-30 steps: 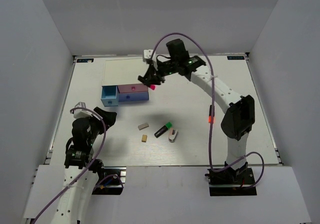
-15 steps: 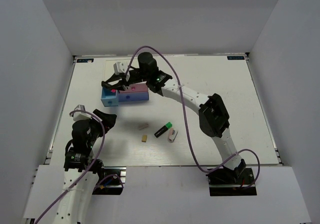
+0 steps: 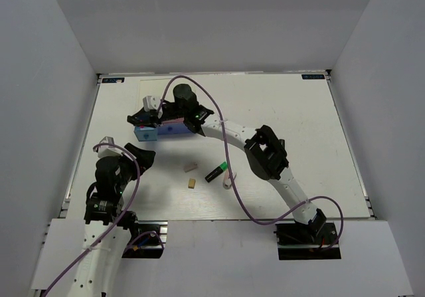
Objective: Sort the stationery into containers
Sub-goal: Place the pen in the drawer, then pick up the pen from the center of the board, then place the pen in the drawer, then pick up the pen from the center of the board, then place the pen in the drawer.
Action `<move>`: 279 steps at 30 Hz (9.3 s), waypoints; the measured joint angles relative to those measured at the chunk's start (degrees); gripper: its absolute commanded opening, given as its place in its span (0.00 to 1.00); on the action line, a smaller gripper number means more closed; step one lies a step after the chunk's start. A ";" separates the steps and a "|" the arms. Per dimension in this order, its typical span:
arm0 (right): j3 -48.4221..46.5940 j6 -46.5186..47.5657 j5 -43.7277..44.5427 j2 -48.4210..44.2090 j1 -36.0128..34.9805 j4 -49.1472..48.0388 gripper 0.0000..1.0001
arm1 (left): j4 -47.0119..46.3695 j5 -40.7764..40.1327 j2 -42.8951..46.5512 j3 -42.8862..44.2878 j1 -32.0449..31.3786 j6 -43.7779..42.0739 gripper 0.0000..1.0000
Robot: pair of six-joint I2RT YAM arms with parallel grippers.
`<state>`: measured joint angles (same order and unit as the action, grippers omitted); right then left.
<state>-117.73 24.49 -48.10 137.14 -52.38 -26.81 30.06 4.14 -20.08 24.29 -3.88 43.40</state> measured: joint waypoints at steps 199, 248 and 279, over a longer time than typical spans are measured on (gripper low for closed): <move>78.25 -0.07 7.45 -67.19 50.14 37.48 0.41 | -19.58 -59.71 -40.02 26.73 -19.85 2.01 0.12; 69.02 -20.68 40.39 -43.56 47.01 34.73 0.32 | 7.28 -44.94 -12.66 5.60 -19.87 17.53 0.69; 15.74 -7.08 -11.89 -20.41 17.99 26.03 0.00 | 6.91 -35.80 -2.29 -5.18 -19.87 28.74 0.71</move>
<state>-102.00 17.41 -59.99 116.73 -34.39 -0.78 36.97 -31.66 -22.37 19.11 -23.75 72.14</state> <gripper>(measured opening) 0.343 0.708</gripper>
